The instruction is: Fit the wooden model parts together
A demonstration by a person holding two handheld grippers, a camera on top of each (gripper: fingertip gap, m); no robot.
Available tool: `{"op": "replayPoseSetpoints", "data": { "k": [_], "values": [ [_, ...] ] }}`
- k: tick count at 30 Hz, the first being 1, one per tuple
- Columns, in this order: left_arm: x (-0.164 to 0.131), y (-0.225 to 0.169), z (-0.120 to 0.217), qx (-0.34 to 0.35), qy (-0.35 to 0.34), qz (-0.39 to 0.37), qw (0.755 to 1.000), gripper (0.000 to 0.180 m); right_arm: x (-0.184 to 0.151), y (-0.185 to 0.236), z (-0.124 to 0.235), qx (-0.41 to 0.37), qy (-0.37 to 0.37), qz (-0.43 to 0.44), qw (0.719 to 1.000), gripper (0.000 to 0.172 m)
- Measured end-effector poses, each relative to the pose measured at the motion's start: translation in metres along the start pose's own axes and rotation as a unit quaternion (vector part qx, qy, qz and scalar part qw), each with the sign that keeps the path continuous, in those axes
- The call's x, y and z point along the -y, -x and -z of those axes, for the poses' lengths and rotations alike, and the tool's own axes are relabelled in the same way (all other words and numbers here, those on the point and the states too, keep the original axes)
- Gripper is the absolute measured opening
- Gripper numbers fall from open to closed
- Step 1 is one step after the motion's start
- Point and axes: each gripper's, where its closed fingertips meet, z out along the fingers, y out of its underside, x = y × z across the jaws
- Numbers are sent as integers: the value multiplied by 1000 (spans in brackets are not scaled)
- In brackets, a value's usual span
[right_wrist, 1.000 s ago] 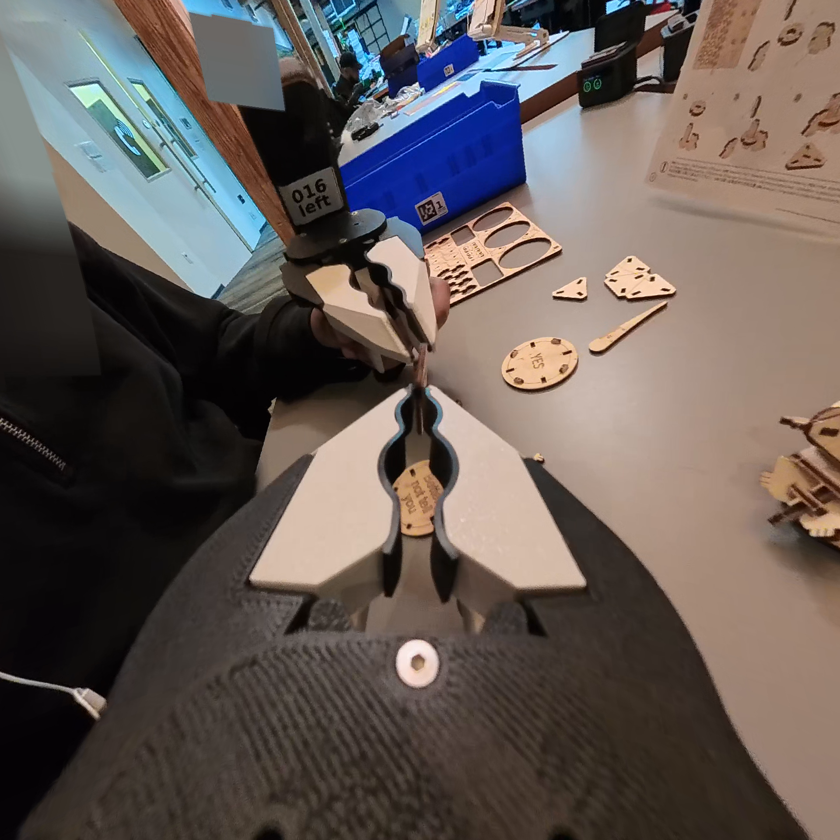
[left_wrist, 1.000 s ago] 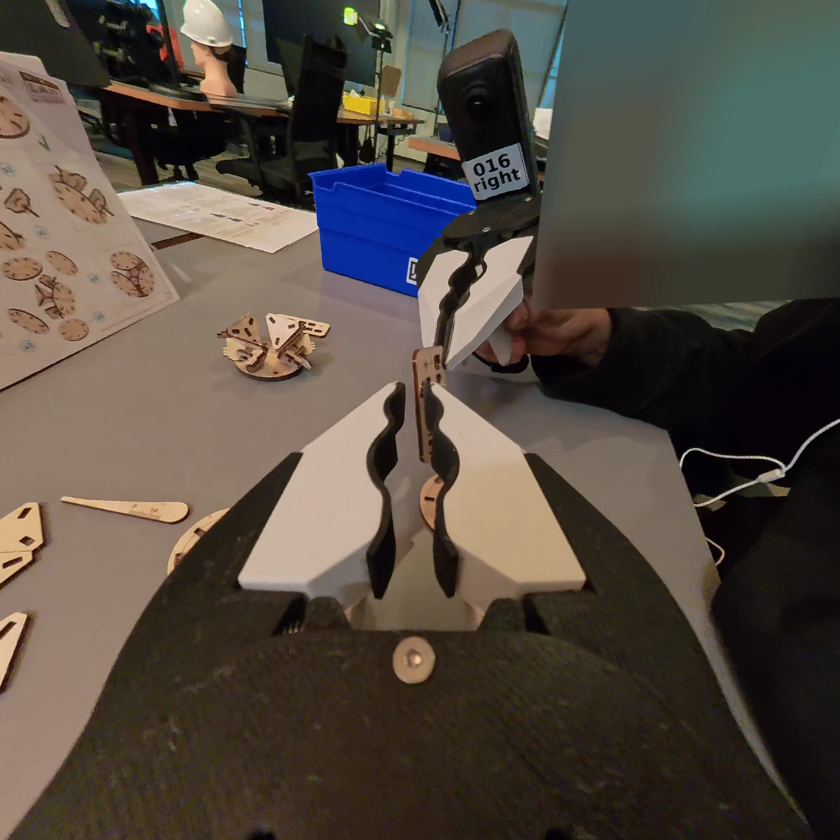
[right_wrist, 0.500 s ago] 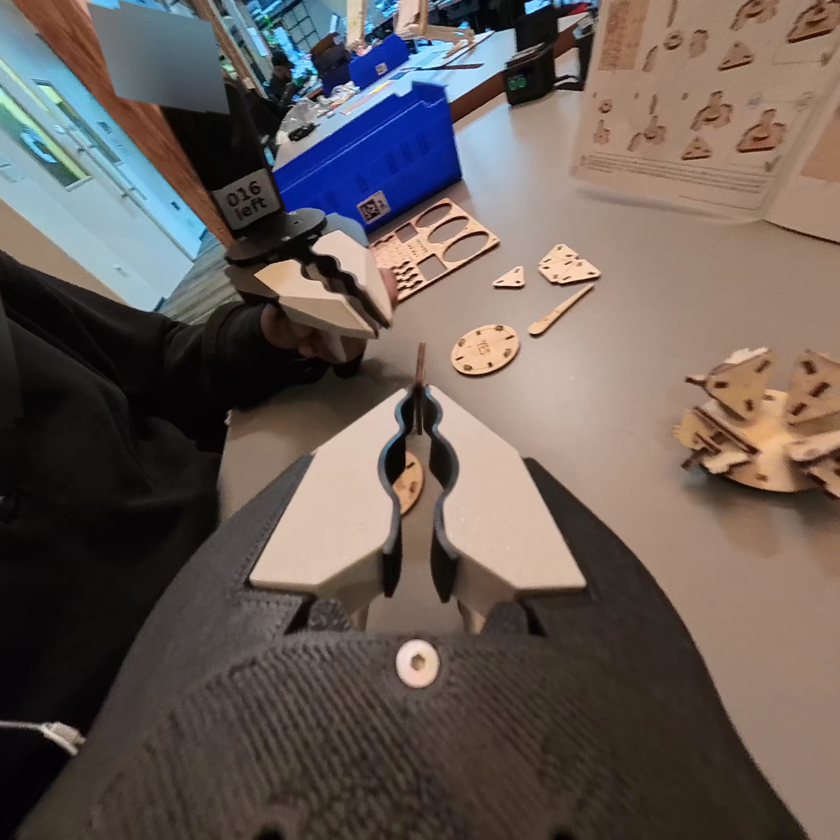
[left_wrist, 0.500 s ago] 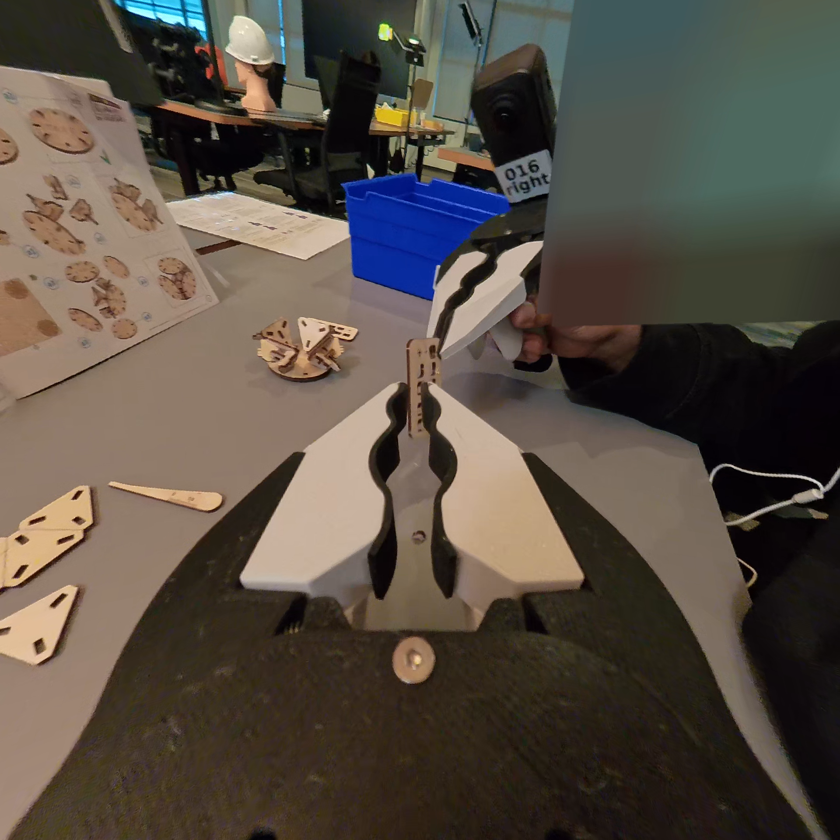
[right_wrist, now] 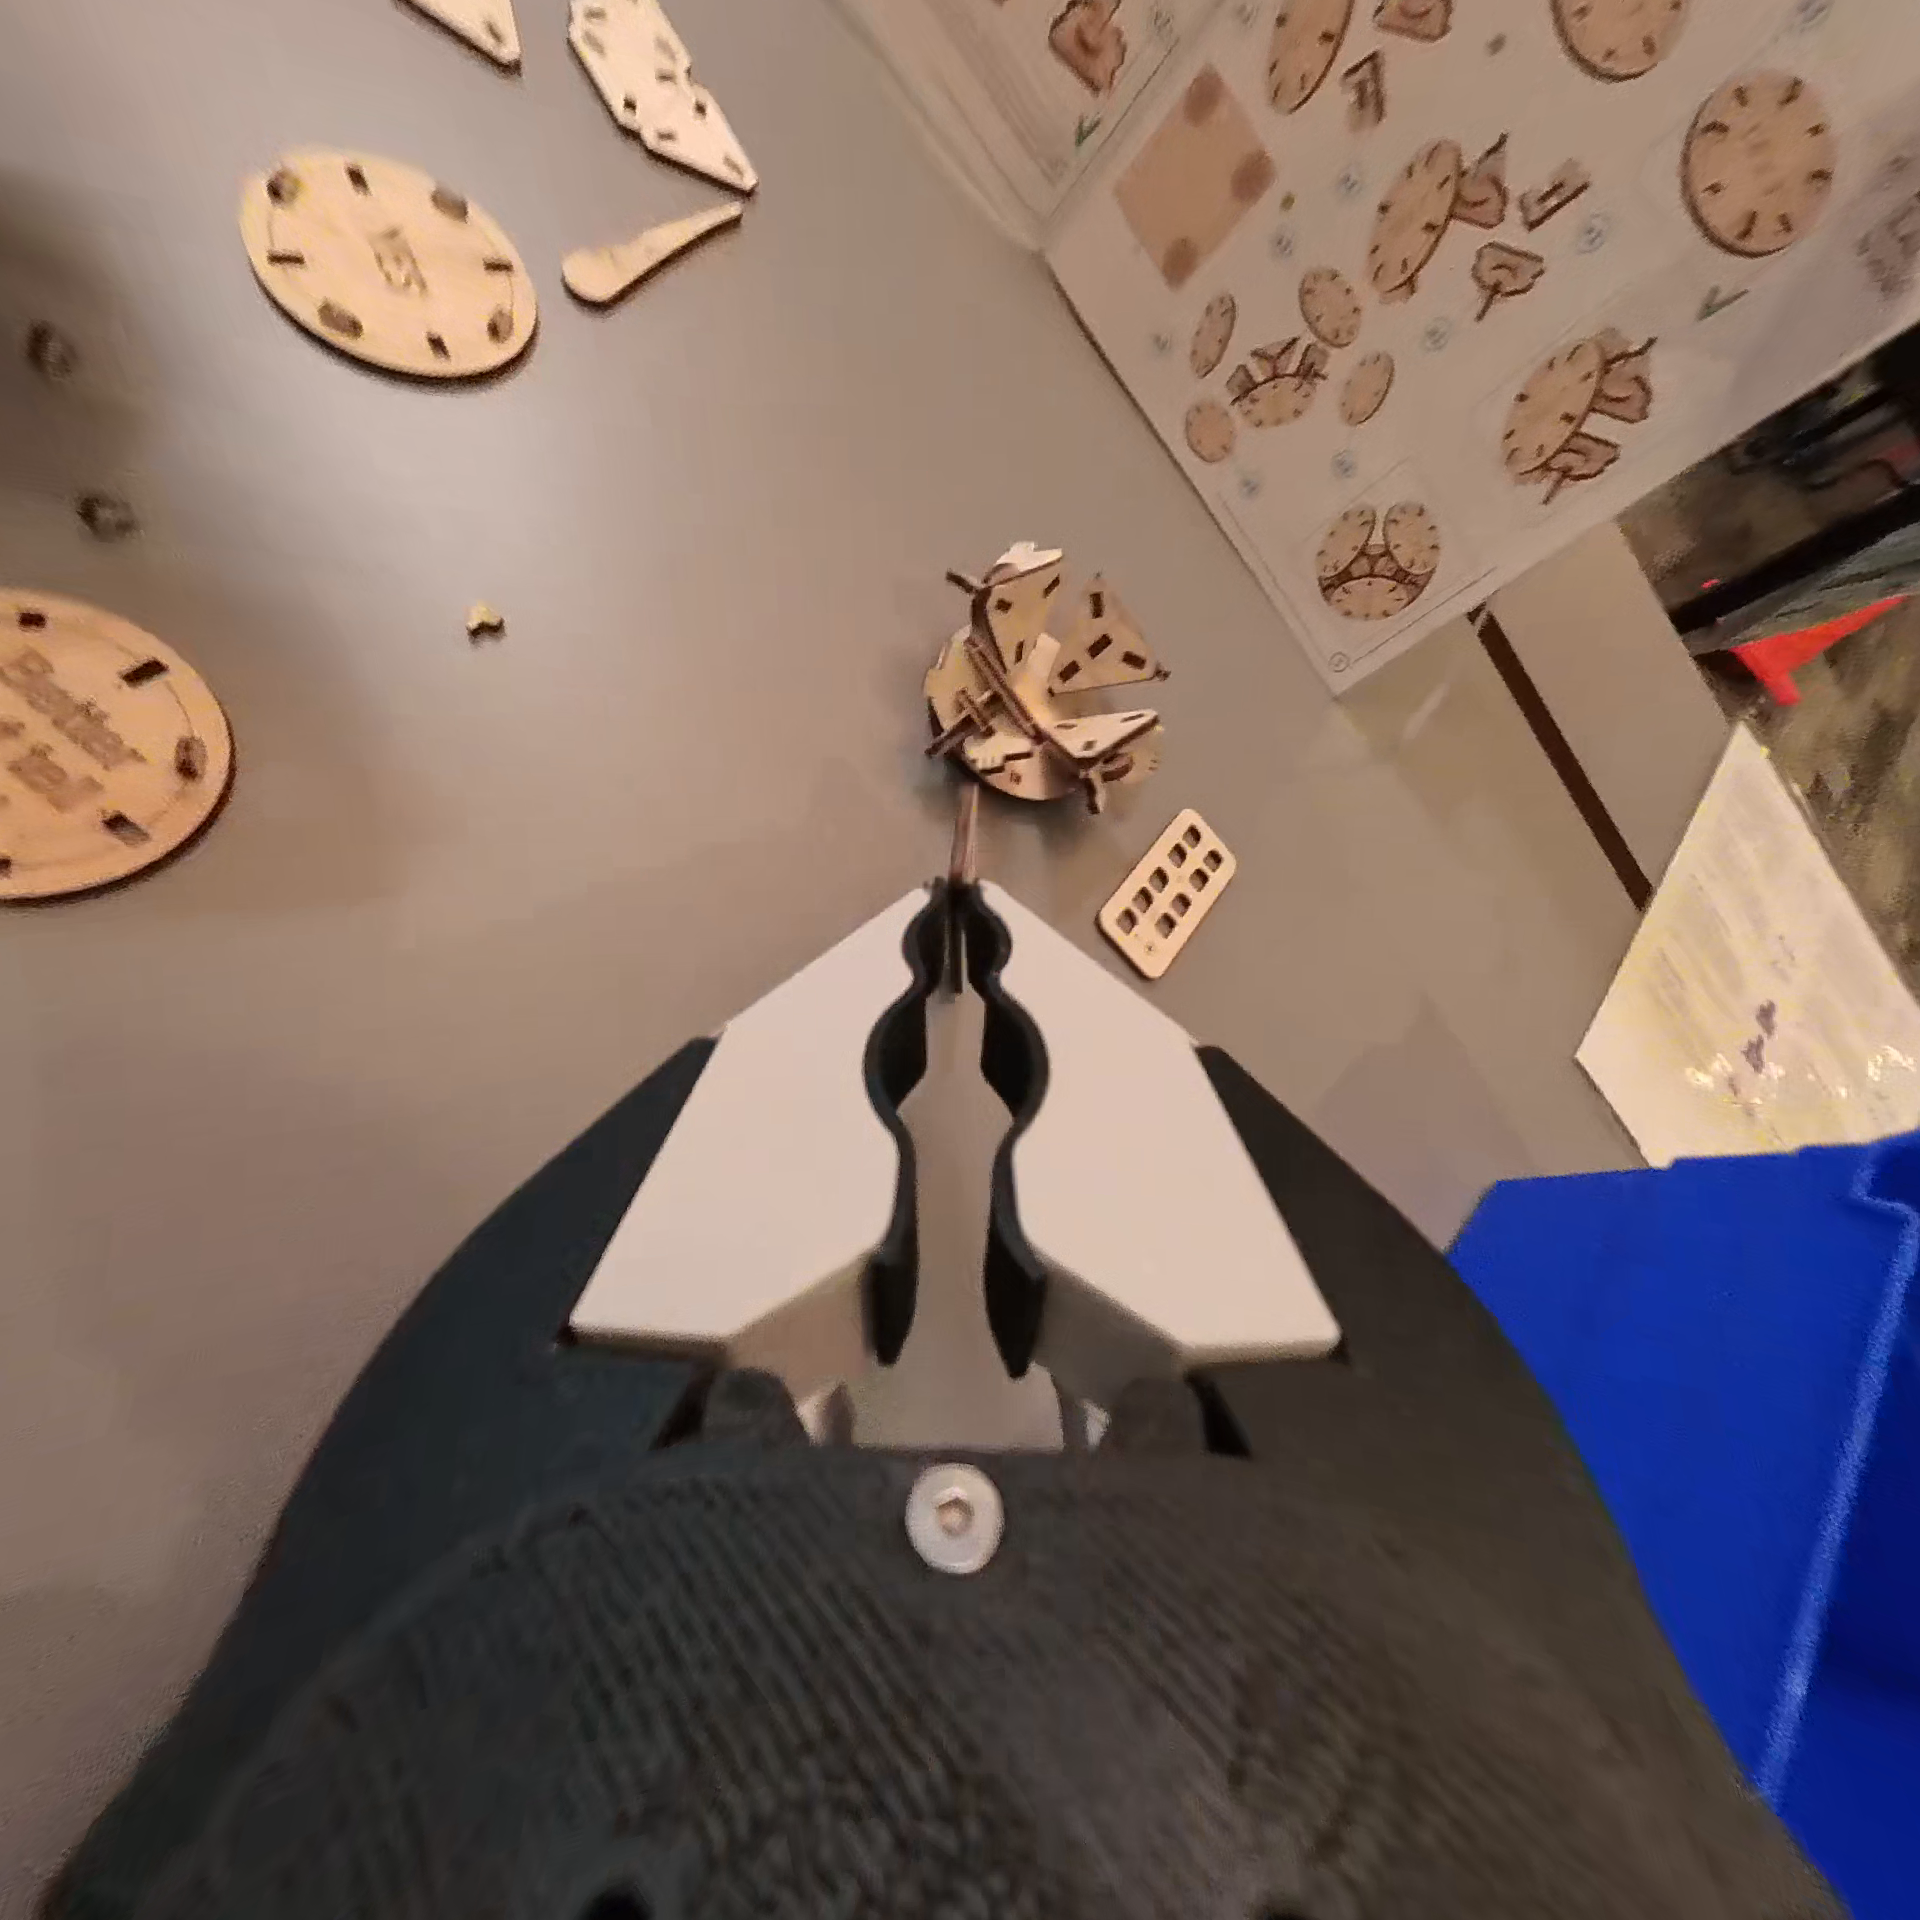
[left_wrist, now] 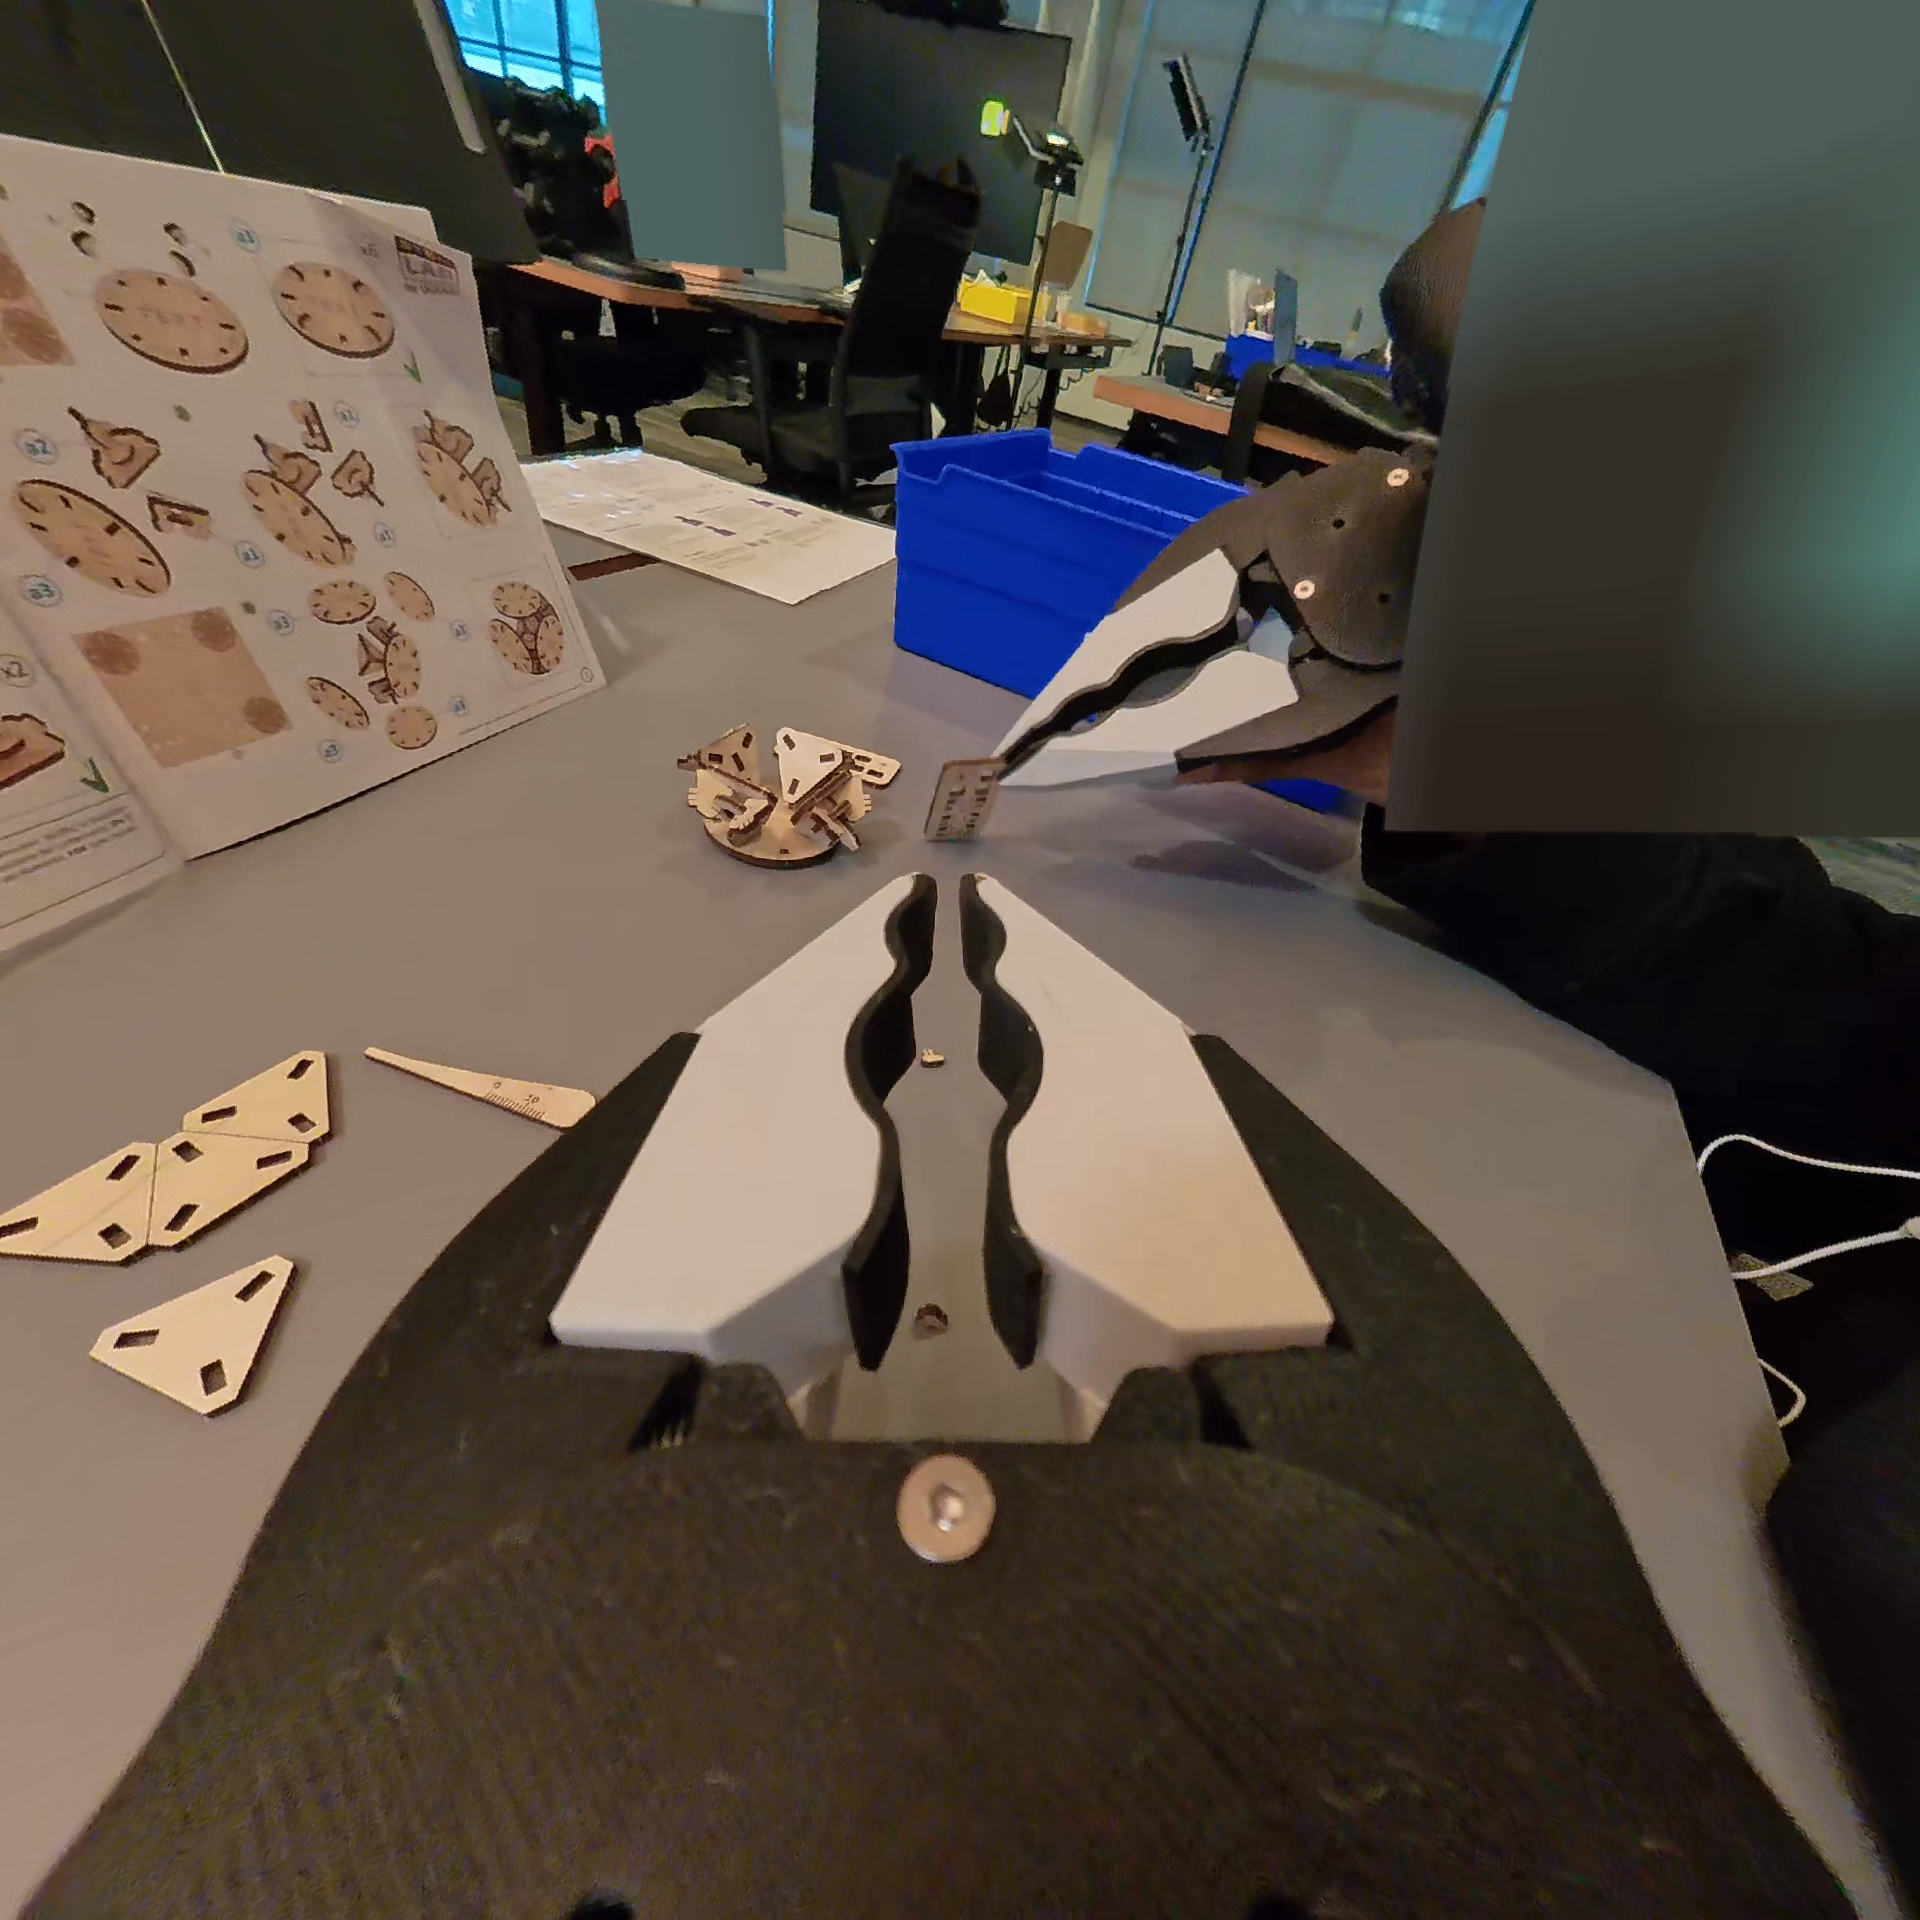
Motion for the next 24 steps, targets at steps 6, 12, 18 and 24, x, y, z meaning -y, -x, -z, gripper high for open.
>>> {"op": "replayPoseSetpoints", "data": {
  "k": [6, 12, 18, 24],
  "values": [
    [2, 3, 1, 3, -5, 7, 1000, 0, -9, 18, -8, 21, 46, 45, 998, 5],
    [1, 2, 1, 4, -2, 1, 1000, 0, 9, 32, -6, 84, -24, -15, 996, 21],
    [1, 1, 1, 2, -2, 4, 1000, 0, 28, 37, 3, 116, -82, -47, 989, 27],
    [-1, 0, -1, -3, 3, 10, 1000, 0, 47, 66, 5, 180, -119, -60, 975, 24]
  ]
}}
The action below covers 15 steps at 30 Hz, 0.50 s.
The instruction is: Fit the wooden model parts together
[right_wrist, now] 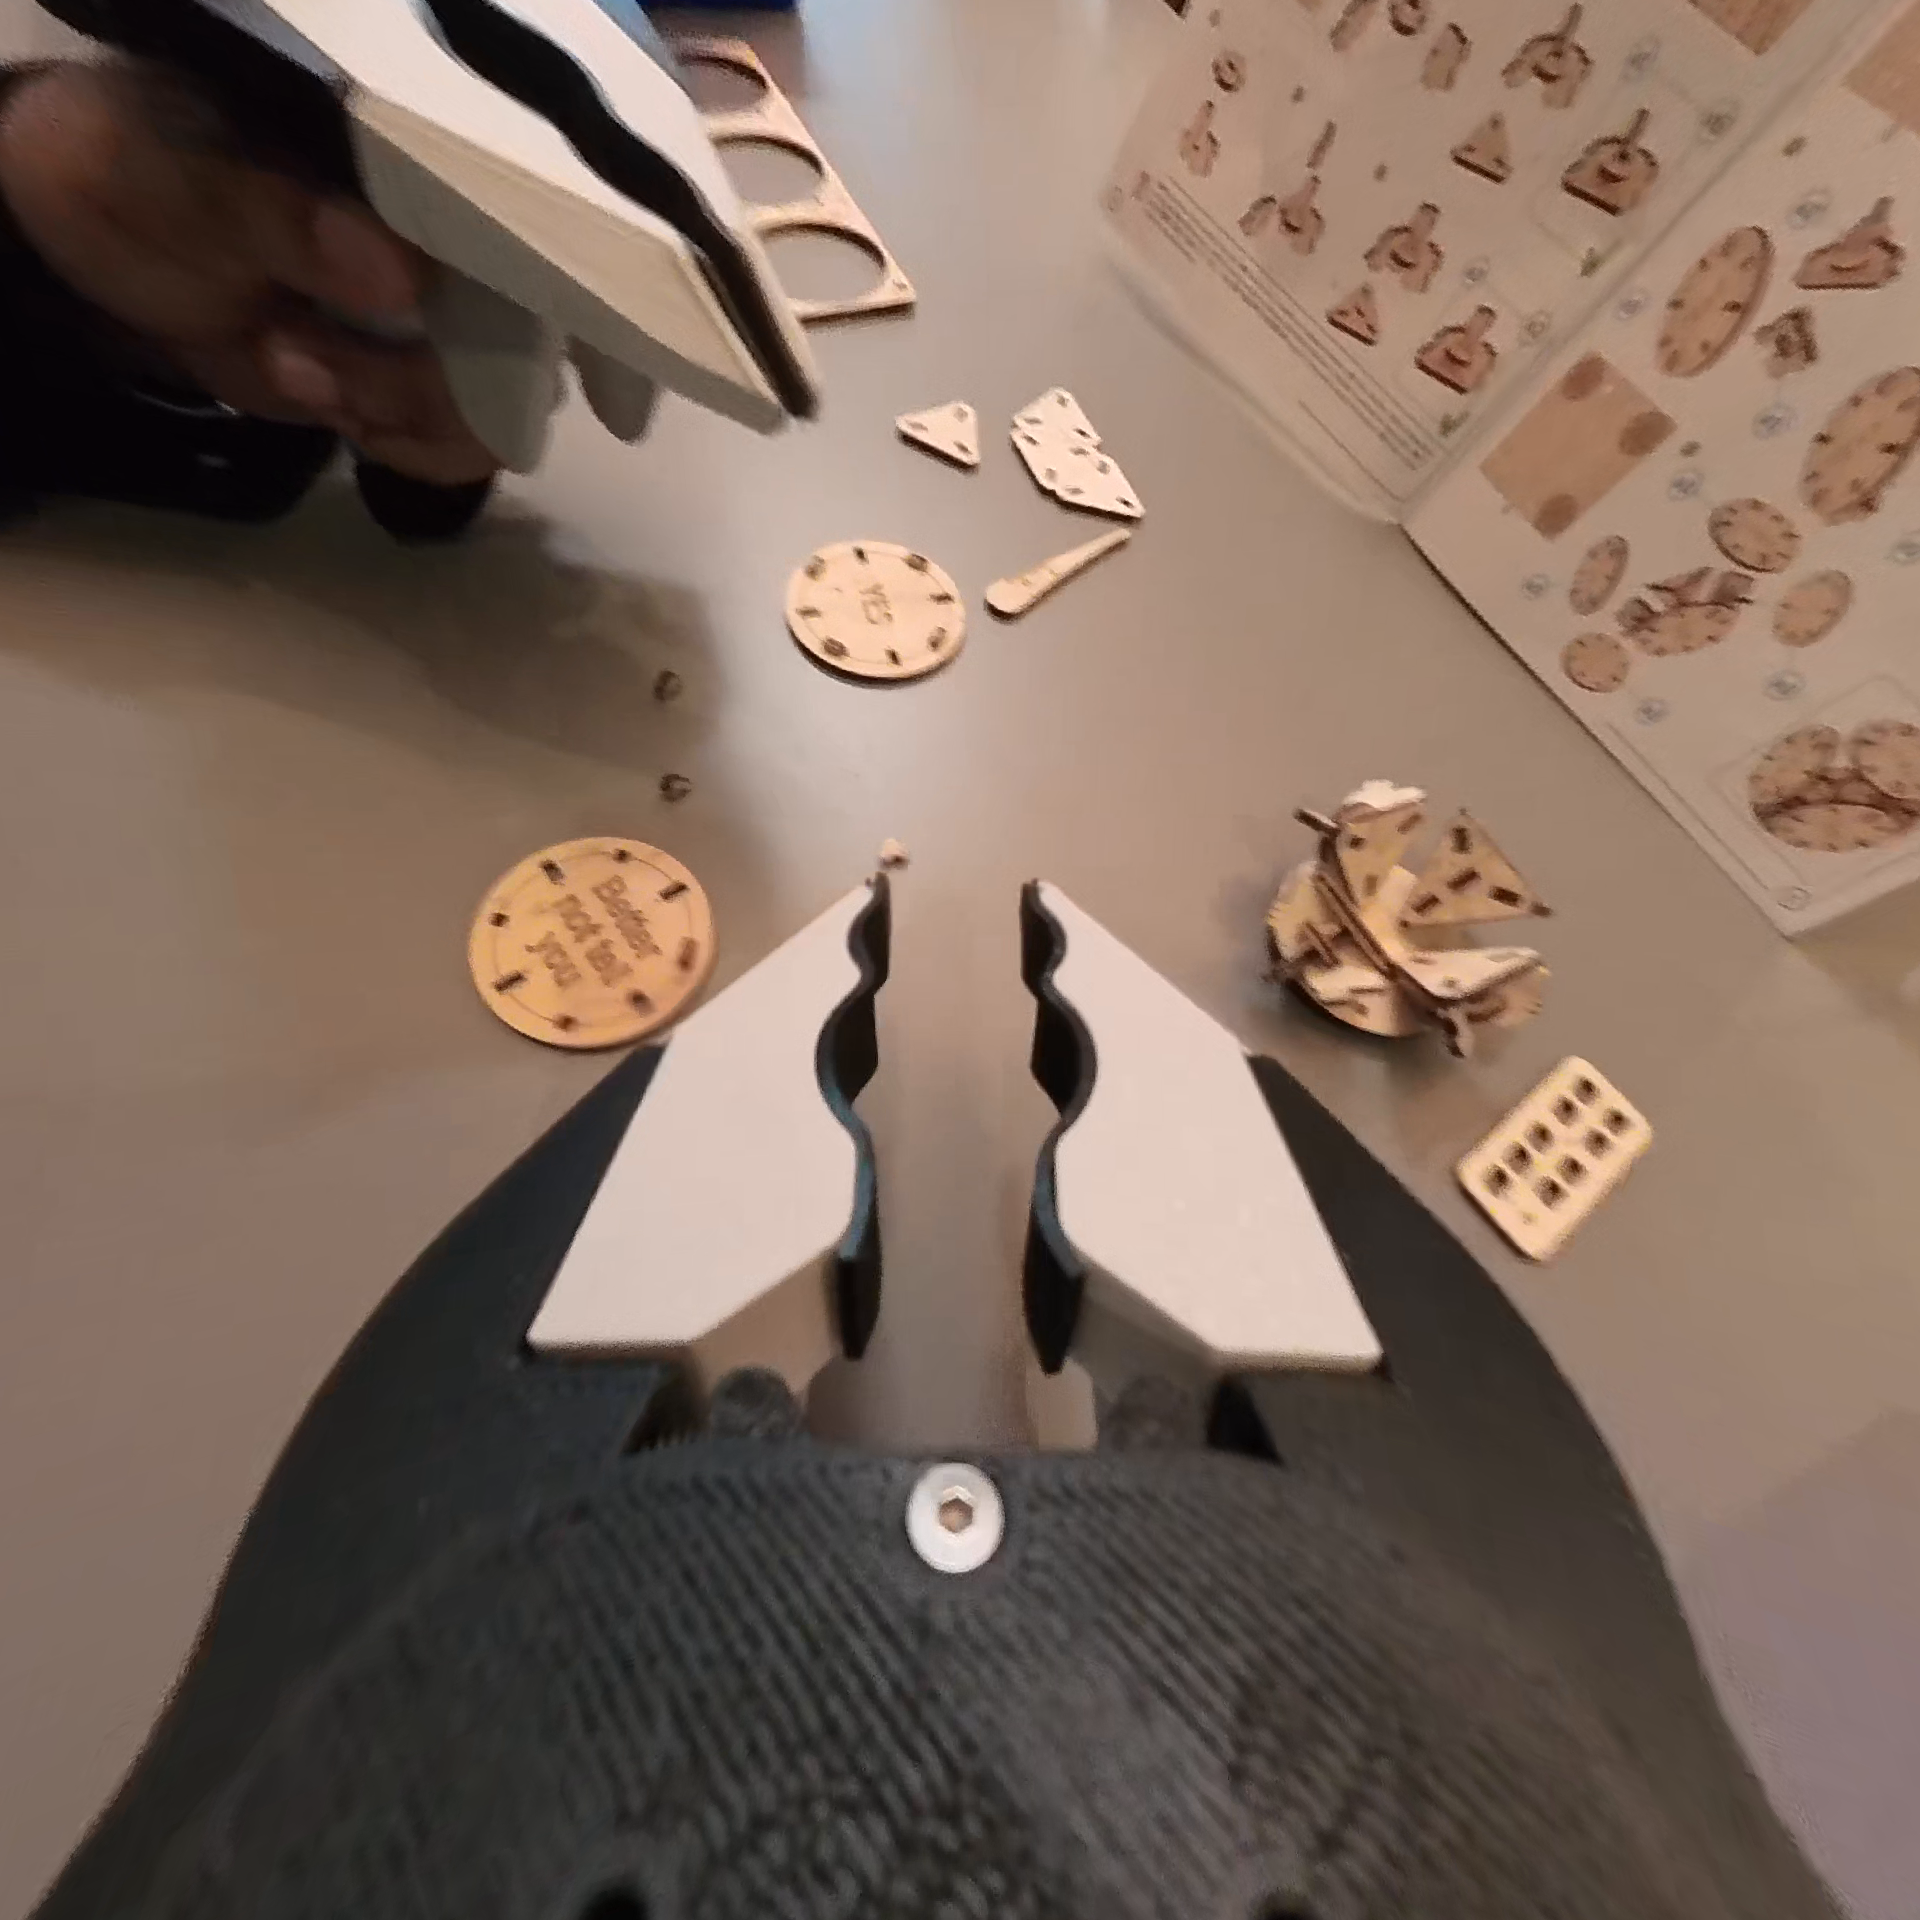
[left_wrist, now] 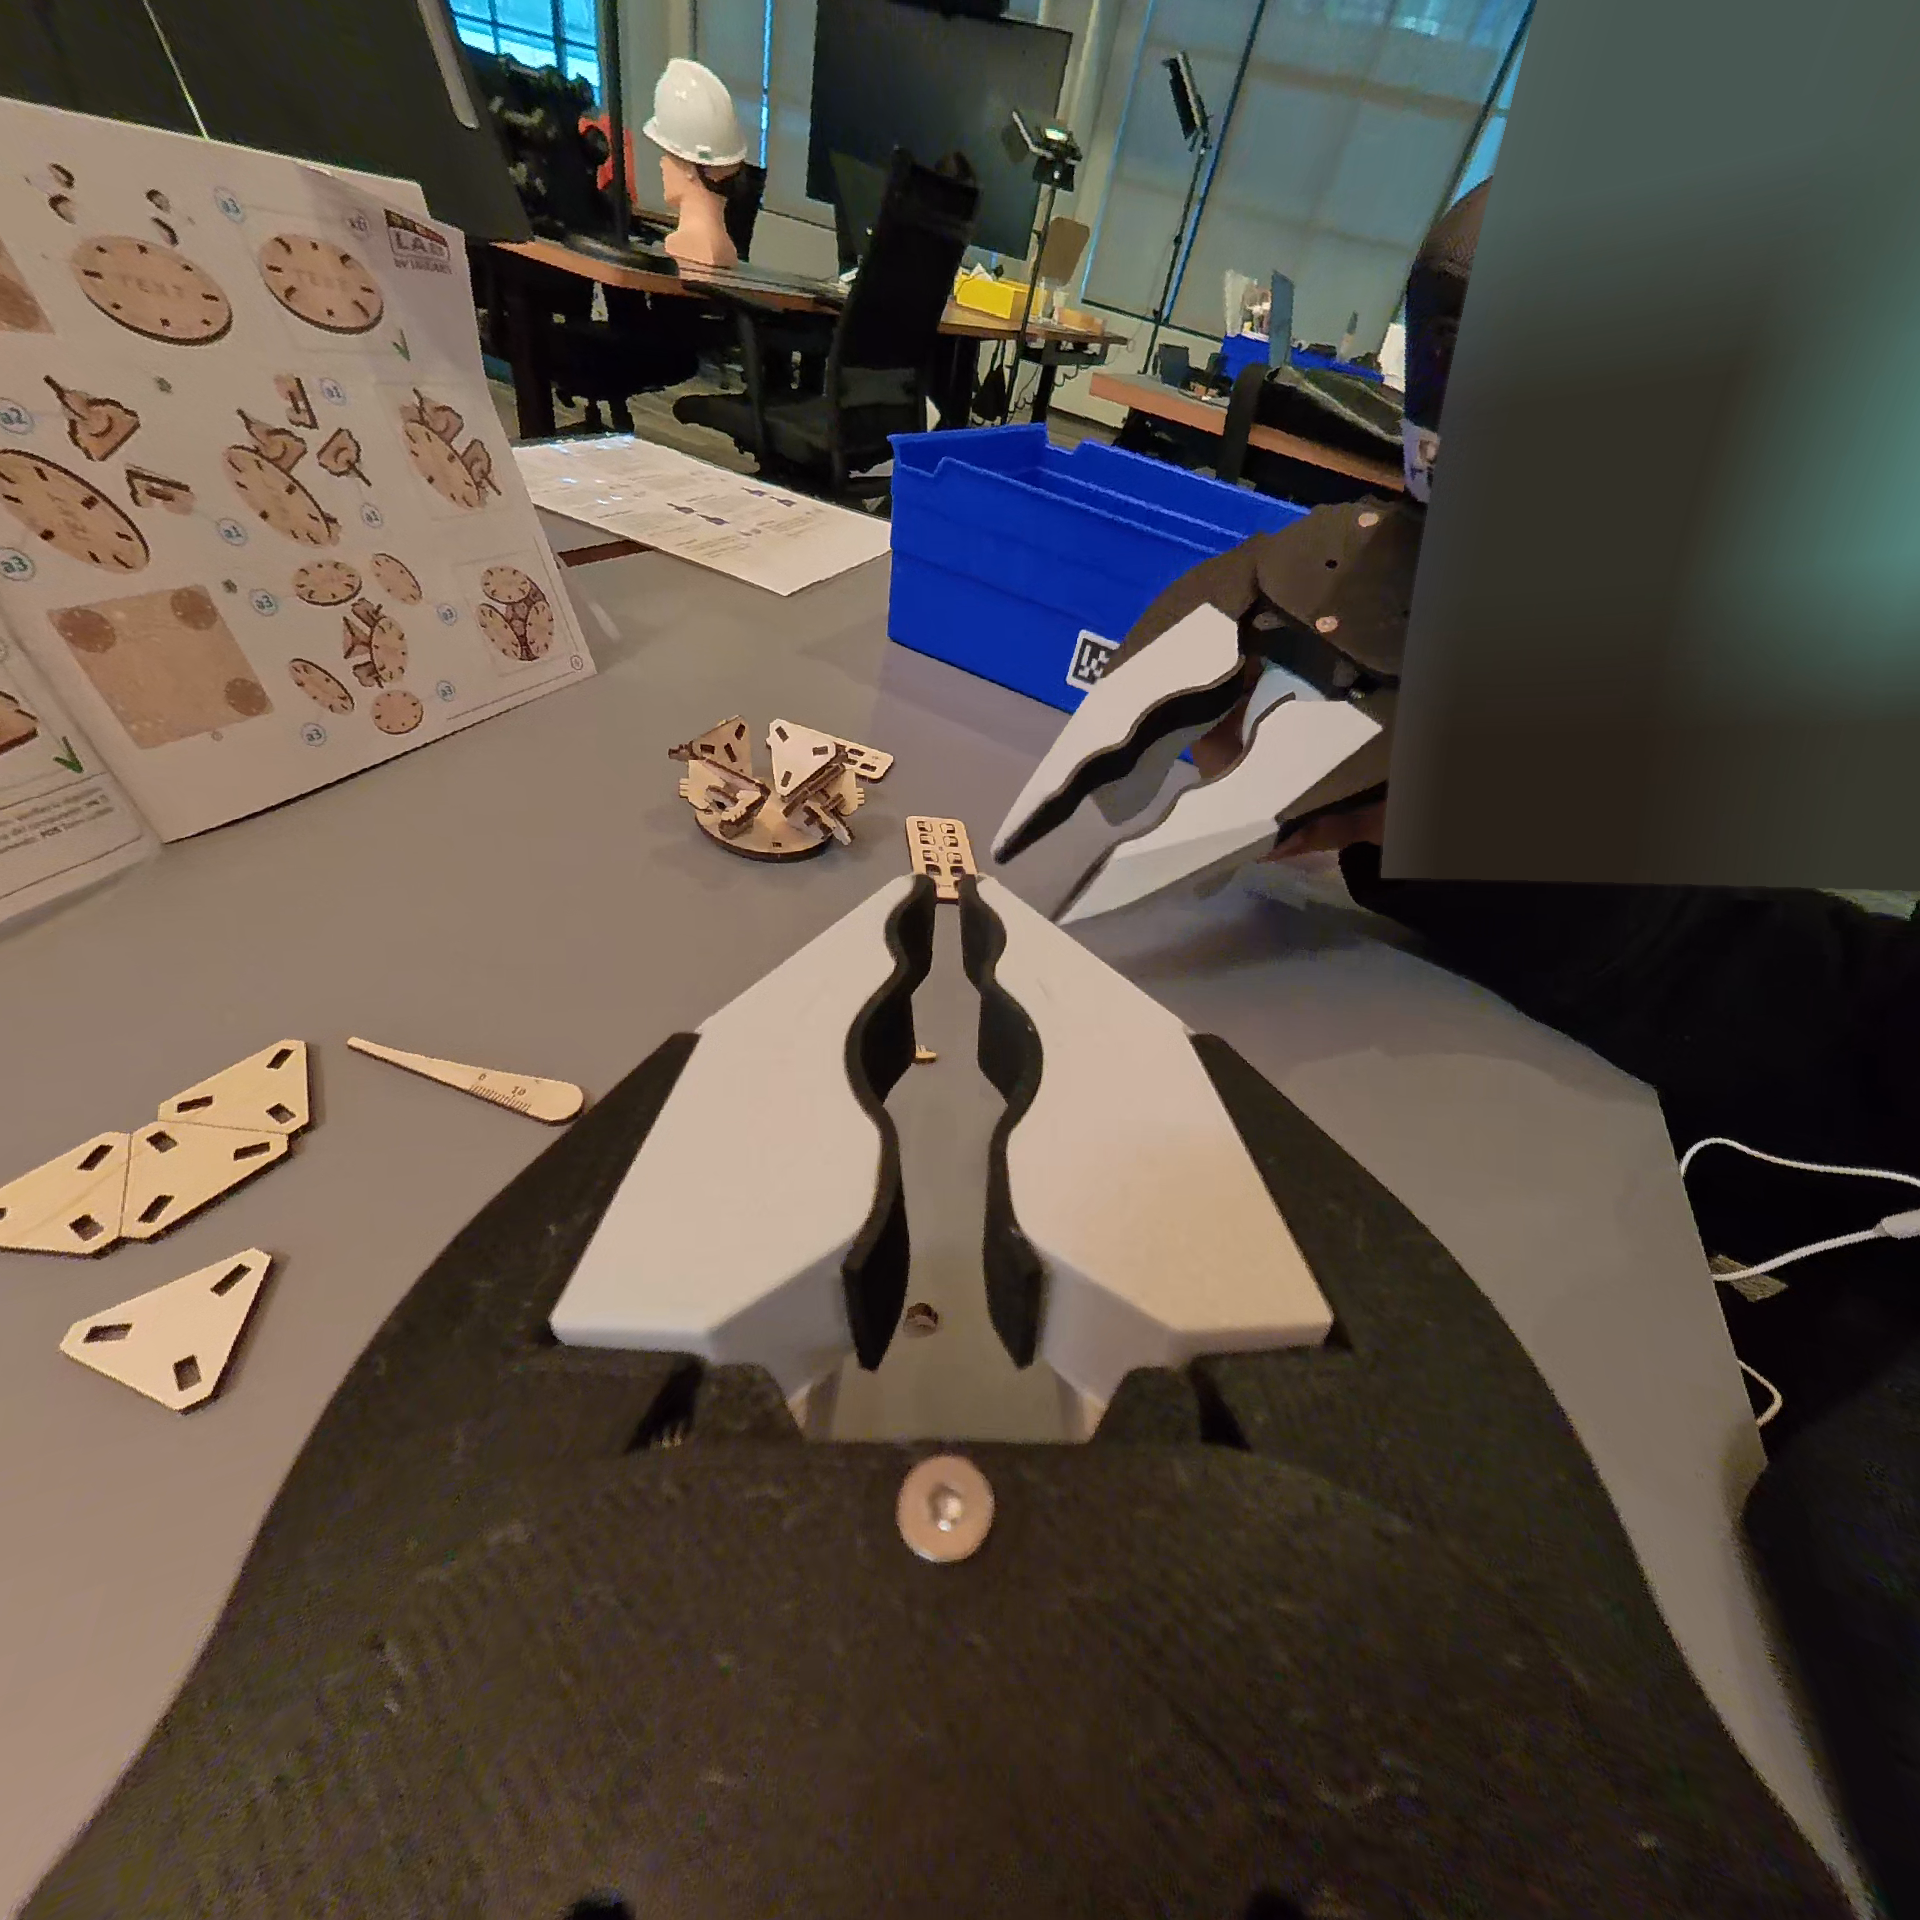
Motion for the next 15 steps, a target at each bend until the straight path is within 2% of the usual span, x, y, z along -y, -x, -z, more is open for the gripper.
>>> {"op": "replayPoseSetpoints", "data": {
  "k": [5, 8, 15],
  "values": [
    [-9, 3, -3, 4, 28, 14, 1000, 0, 14, 20, -12, 98, -65, -121, 986, 12],
    [-14, 3, -4, 3, 46, 27, 999, 1, 6, 13, -22, 104, -41, -174, 978, 12],
    [-22, 4, -6, 11, 74, 30, 997, 2, -11, 12, -39, 65, 30, -153, 986, 10]
  ]
}}
